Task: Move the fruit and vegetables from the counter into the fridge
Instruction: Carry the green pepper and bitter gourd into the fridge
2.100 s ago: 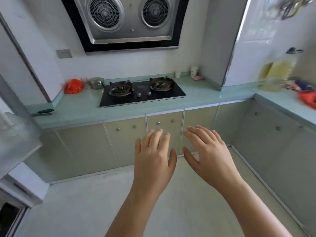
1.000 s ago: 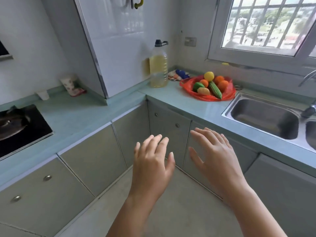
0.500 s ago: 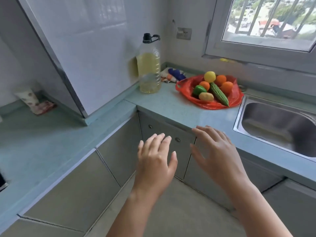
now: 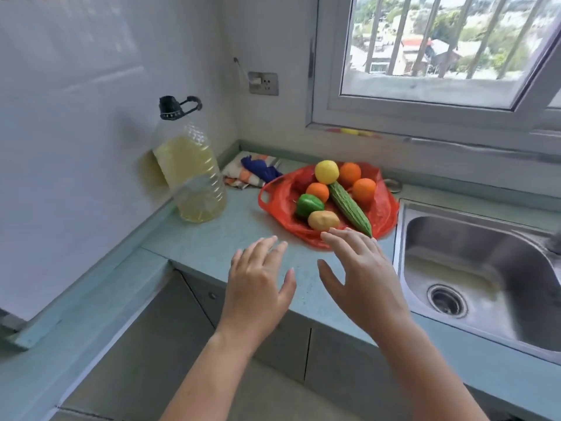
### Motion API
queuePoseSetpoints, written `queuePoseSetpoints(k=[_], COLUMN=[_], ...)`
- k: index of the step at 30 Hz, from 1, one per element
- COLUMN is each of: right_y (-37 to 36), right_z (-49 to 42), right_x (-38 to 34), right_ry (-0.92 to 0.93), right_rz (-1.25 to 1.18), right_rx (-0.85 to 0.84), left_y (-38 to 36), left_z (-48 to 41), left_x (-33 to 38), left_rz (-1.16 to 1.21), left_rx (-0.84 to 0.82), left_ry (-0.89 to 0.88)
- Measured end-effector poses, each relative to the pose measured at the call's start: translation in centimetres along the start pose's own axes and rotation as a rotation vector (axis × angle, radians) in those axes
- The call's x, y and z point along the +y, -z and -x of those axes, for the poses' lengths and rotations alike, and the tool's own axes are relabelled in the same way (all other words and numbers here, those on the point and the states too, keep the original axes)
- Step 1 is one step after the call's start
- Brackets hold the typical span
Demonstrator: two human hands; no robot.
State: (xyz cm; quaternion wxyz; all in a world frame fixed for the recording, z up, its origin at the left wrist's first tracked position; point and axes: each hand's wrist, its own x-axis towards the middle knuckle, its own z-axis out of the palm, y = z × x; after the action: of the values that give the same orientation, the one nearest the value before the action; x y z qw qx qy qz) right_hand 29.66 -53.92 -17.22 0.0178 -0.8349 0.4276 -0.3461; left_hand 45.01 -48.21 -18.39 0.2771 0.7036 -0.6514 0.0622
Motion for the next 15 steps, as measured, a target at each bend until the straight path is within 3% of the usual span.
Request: queuePoseSetpoints(k=[8,15], right_y=[-4.6,-9.9], right_z=[-5.2,-10.3], right_x=[6.1,9.2], right_ry=[-0.076,-0.214], right_rz=[0.000,0.058], right_rx=[-0.074,-0.105], left_y=[-5.6,-10.7], left_z=[-8.4,-15.5], left_x=[-3.7,-7.7], left_rz=[0.091,0.205], left_rx=[-0.066,-0.198], left_ry=[0.044,-0.022])
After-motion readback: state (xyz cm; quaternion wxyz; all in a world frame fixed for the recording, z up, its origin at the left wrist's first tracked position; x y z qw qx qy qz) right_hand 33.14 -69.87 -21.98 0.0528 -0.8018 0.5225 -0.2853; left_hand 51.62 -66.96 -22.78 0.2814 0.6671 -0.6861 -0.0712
